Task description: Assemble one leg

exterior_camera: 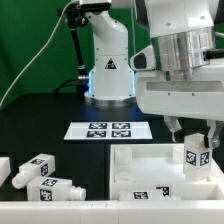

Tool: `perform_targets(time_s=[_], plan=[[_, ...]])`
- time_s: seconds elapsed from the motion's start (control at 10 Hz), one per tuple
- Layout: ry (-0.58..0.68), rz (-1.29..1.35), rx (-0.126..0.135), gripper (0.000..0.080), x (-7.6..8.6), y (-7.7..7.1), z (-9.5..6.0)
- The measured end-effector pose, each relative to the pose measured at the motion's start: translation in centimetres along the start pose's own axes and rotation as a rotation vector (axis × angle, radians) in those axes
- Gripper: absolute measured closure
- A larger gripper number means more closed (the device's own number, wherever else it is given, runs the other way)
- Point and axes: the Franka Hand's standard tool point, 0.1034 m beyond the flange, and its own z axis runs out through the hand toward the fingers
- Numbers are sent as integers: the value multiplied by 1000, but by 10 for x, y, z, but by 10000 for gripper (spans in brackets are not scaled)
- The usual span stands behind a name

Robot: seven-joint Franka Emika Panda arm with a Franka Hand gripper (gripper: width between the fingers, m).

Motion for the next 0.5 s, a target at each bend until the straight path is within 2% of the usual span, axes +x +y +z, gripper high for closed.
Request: perform_targets(time_s=[0.1,0.2,0.5], plan=[[3,-104,-16,177,-4,-1,1],[4,-194,-27,177,-8,-3,1],[3,-395,-28,150,-7,-3,1]])
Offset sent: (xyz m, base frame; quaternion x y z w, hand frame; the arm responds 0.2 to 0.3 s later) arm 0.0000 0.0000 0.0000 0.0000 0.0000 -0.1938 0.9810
